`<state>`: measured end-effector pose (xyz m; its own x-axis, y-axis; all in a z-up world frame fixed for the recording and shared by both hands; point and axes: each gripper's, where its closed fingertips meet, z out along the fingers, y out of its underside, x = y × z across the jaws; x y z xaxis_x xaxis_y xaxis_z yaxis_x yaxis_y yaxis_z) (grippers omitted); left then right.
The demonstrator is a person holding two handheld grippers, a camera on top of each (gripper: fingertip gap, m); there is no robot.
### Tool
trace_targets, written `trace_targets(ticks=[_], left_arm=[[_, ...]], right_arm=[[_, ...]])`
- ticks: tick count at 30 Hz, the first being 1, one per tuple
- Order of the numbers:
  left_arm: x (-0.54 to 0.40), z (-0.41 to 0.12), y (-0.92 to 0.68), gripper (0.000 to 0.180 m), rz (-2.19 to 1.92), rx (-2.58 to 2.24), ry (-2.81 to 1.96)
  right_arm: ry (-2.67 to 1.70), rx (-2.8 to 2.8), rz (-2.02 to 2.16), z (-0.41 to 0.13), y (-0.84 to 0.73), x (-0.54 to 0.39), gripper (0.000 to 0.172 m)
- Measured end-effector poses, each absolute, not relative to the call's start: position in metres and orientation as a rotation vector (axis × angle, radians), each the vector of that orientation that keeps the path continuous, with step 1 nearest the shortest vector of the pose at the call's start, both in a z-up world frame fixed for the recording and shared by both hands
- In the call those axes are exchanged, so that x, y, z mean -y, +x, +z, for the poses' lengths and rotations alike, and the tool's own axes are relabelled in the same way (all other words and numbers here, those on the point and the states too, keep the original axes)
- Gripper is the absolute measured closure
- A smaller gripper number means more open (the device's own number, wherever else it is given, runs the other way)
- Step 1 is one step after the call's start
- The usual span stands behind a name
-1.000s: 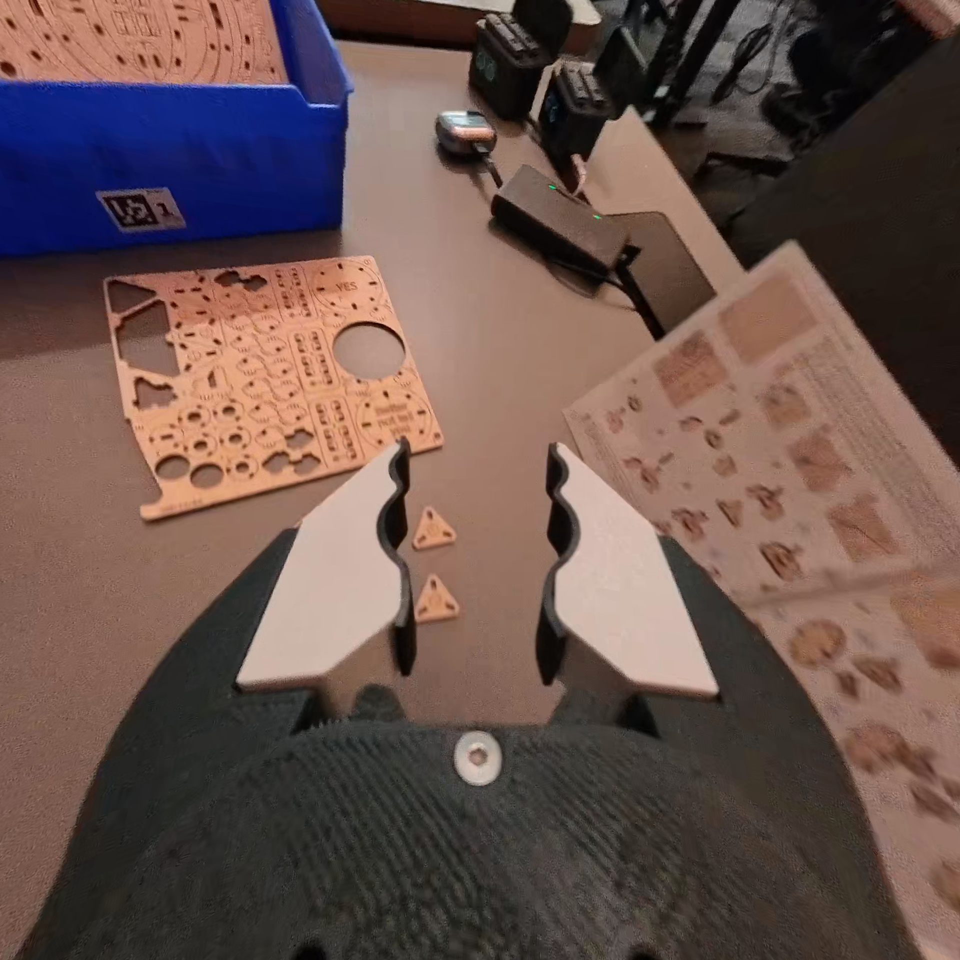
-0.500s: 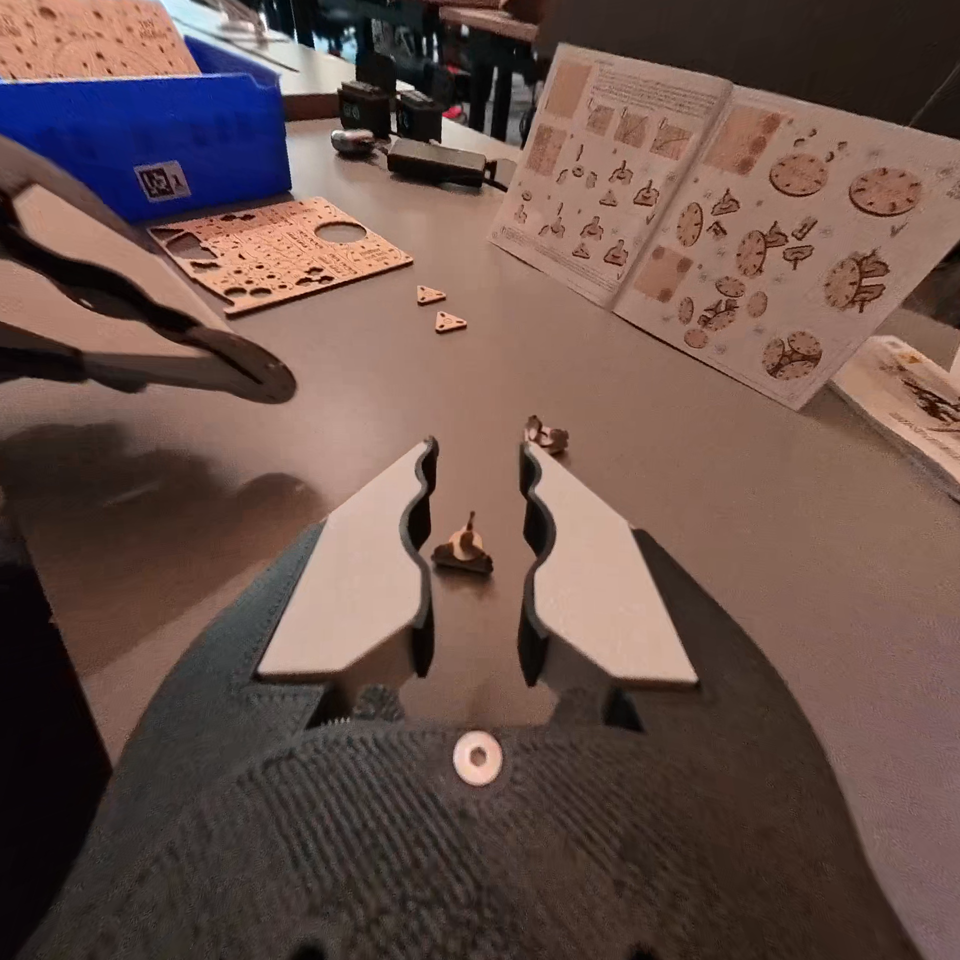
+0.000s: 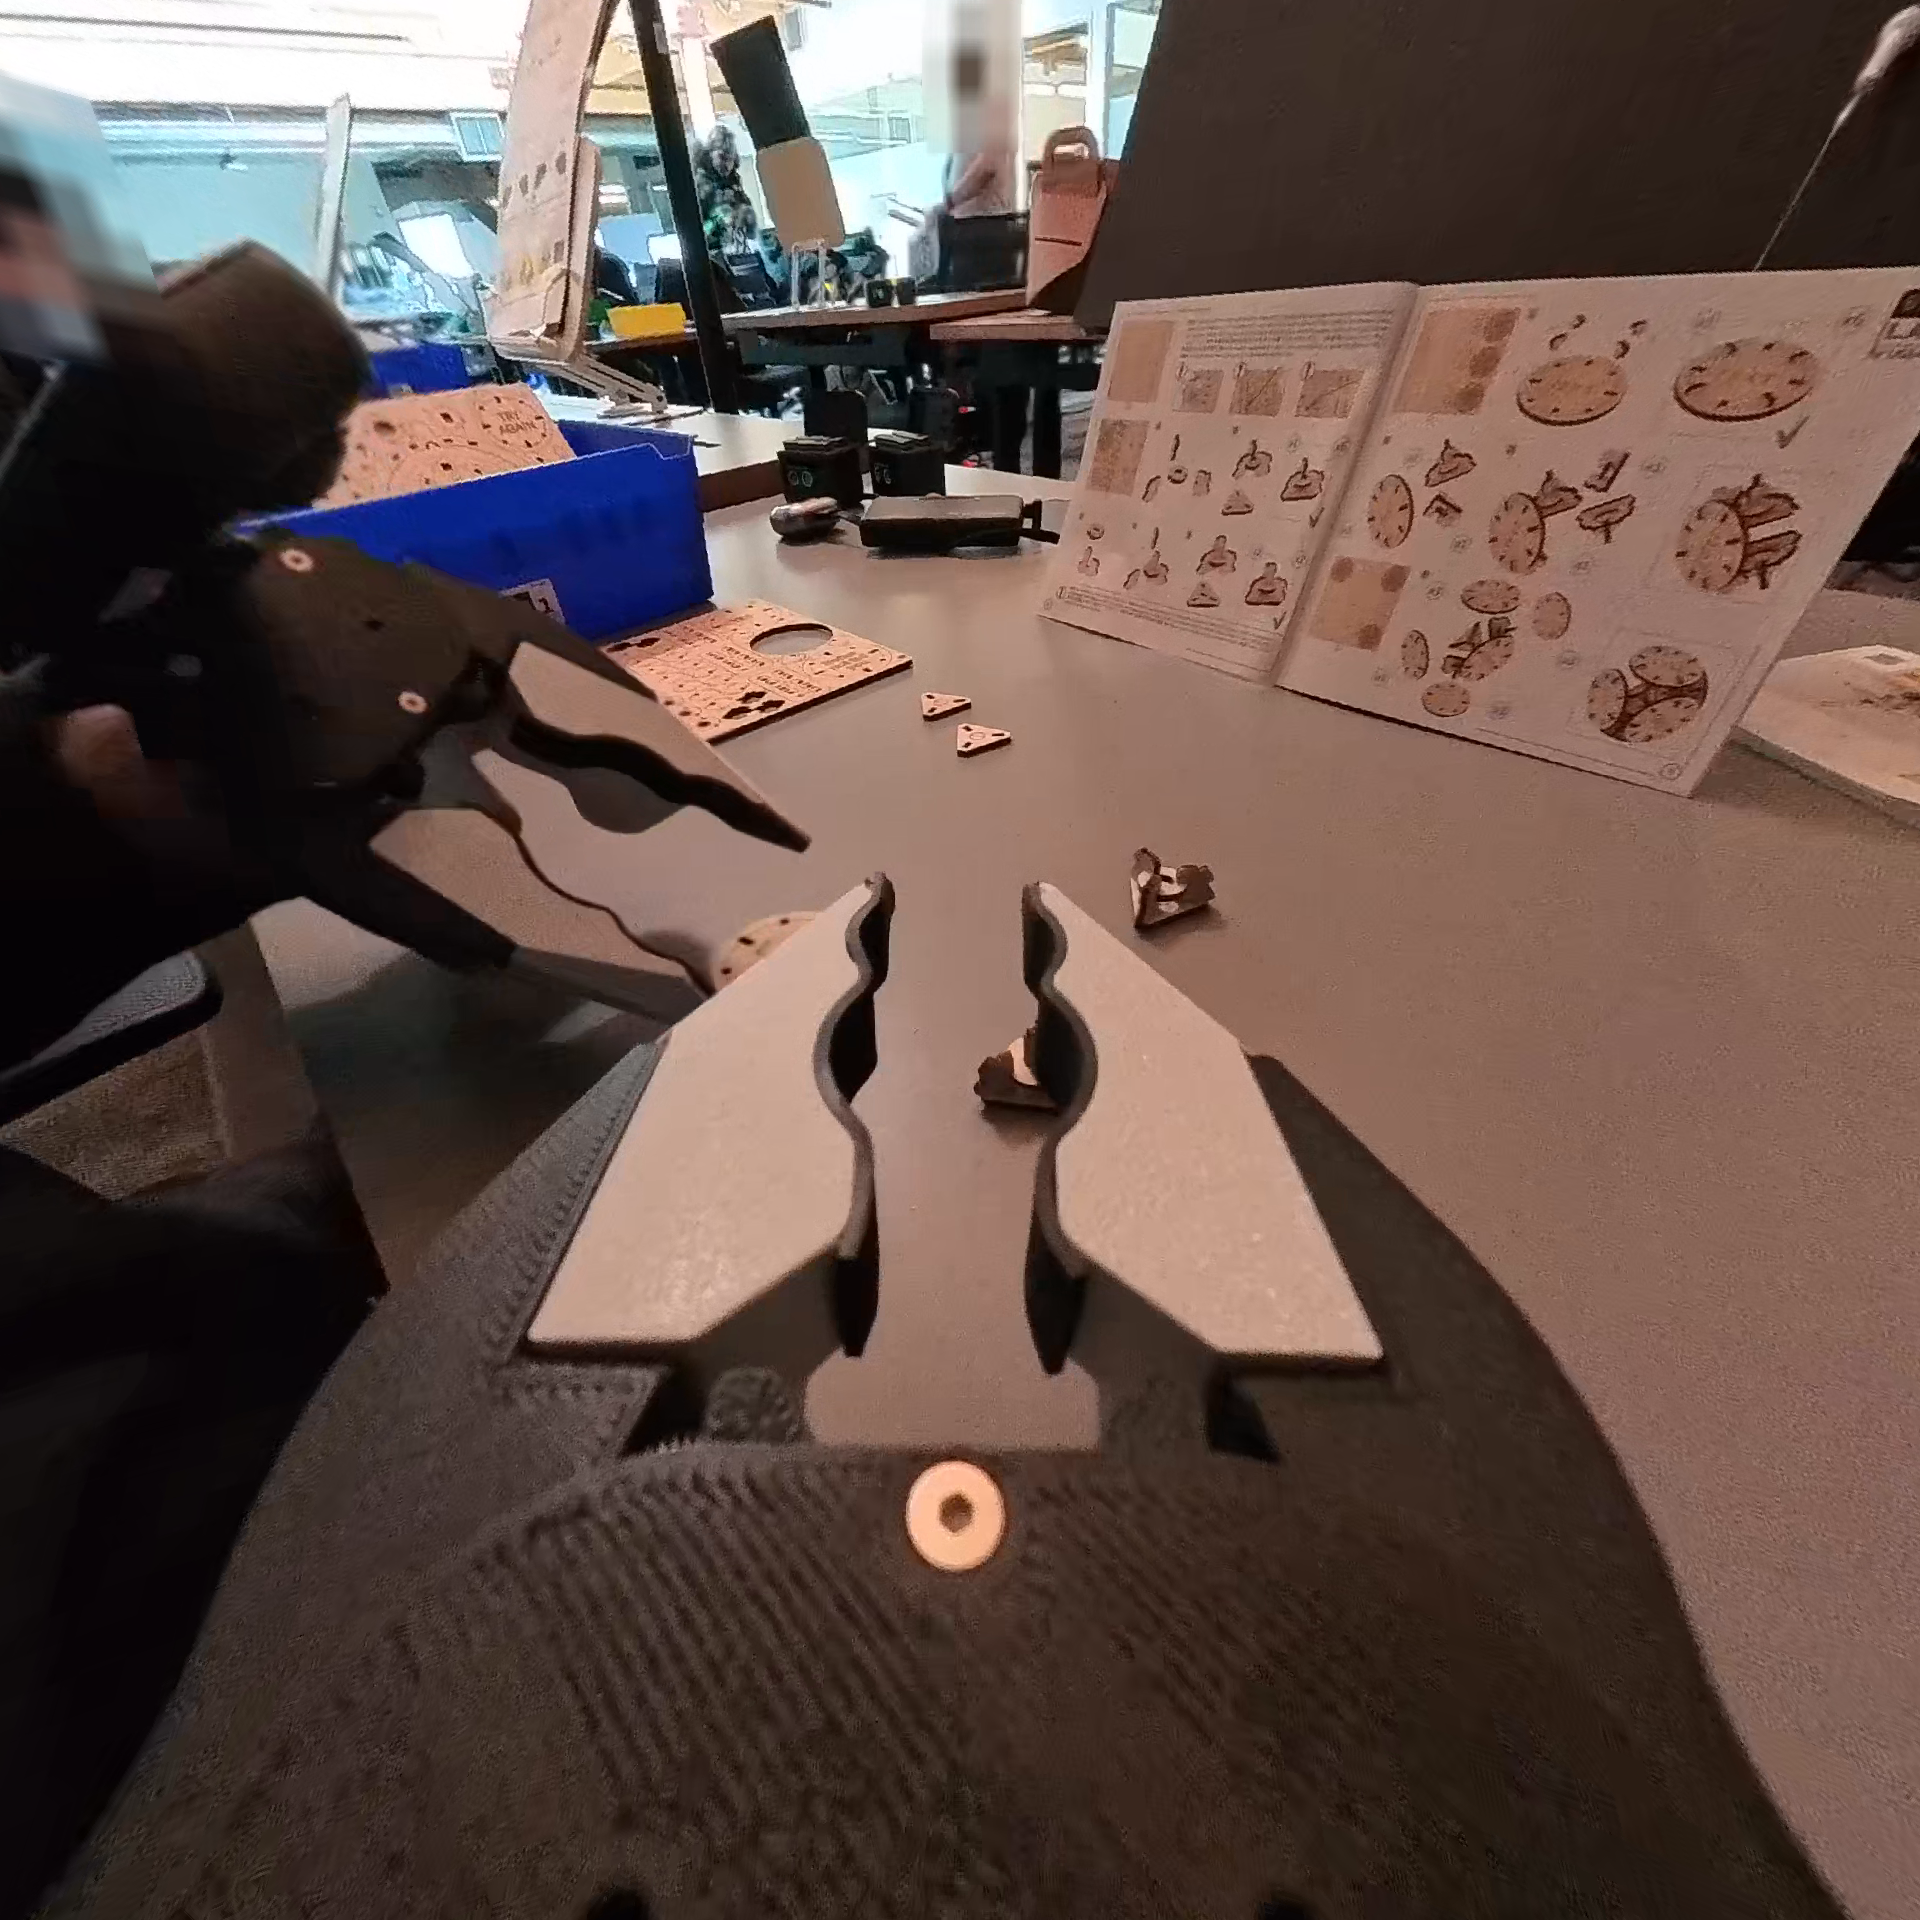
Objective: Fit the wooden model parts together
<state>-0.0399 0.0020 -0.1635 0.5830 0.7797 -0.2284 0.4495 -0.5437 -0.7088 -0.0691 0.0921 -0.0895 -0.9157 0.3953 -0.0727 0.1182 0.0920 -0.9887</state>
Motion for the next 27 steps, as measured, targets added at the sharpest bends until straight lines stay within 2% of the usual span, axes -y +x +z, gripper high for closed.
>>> trace_targets(ticks=[4,19,21,23,27], left_arm=[[0.0,-0.148,-0.036,0.107,0.578,1.009,-2.055],[0.021,-0.113,-0.075,0.128,0.429,1.035,-1.571],[0.019,-0.108,-0.078,0.142,0.362,1.037,-1.492],[0.025,-0.105,-0.083,0.18,0.325,1.075,-1.404],[0.036,-0.107,-0.09,0.18,0.278,1.148,-1.315]], right_arm=[[-0.538,2.163,1.934,-0.089,-0.071,-0.093,0.147],[-0.516,2.174,1.767,-0.094,-0.11,-0.088,0.144],[-0.567,2.159,1.843,-0.089,-0.119,-0.093,0.142],[-0.613,2.188,1.878,-0.095,-0.123,-0.095,0.141],[-0.605,2.214,1.868,-0.098,-0.125,-0.091,0.145]])
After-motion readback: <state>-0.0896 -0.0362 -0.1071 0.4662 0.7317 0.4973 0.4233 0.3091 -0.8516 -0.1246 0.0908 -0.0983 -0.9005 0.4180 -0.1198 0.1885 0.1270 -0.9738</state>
